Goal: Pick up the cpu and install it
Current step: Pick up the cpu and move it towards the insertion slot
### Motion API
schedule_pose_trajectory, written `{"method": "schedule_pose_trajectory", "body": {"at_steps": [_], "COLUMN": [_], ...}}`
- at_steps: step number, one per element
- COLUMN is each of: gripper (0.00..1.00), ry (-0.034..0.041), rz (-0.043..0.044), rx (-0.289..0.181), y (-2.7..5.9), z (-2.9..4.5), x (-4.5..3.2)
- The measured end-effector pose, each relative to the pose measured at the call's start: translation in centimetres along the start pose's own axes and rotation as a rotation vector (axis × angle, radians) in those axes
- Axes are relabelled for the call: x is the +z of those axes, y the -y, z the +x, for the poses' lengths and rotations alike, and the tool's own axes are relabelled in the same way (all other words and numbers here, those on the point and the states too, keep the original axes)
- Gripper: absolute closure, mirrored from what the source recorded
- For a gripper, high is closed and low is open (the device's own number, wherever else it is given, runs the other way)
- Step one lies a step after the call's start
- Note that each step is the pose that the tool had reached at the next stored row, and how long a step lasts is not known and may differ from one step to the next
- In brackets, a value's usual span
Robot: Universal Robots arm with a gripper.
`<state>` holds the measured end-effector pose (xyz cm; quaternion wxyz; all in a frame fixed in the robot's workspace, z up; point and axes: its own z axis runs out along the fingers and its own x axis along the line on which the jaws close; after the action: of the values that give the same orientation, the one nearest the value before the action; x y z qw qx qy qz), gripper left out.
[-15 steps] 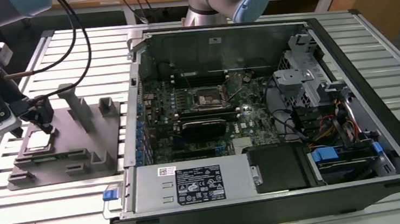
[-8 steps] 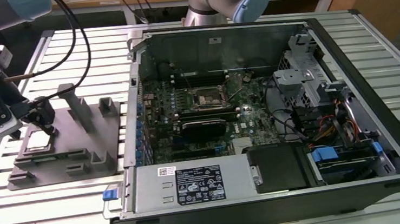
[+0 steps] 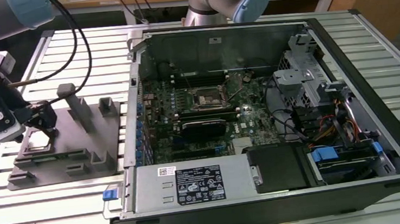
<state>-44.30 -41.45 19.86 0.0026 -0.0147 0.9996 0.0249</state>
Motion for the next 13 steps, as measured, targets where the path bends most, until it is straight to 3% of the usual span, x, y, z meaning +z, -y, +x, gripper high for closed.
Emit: {"method": "schedule_pose_trajectory", "body": {"at_steps": [13], "gripper": [0.28], "ry": [0.0], "rz": [0.0], "rx": [0.0], "y": [-0.14], "z": [0.19], "x": [0.92]}}
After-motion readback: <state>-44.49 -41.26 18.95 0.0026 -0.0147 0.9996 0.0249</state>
